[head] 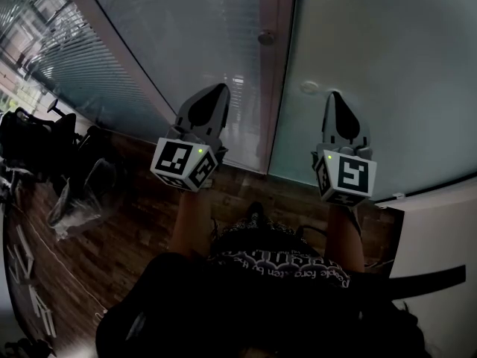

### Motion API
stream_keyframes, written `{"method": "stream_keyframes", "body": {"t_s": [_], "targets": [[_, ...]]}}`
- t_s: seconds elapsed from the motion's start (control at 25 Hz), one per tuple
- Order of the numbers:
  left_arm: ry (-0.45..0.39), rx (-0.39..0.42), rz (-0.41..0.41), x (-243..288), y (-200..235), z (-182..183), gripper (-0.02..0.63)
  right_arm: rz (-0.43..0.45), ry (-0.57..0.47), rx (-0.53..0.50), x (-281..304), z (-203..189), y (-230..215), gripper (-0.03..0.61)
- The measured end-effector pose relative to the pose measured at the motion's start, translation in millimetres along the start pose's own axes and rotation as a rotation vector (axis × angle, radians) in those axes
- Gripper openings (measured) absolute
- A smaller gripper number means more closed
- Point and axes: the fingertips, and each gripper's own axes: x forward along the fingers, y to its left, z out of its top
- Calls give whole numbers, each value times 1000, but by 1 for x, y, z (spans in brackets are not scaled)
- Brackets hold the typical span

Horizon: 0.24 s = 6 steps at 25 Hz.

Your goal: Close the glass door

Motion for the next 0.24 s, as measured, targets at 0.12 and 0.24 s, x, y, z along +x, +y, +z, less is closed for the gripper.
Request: {"method": "stream_keyframes", "body": {"t_s": [0.12,0.24], "targets": [[0,-2,1,0,2,-1,2,-2,-2,-3,2,0,1,3],[1,-2,3,0,4,0,2,0,0,-4,3,0,3,3]]}}
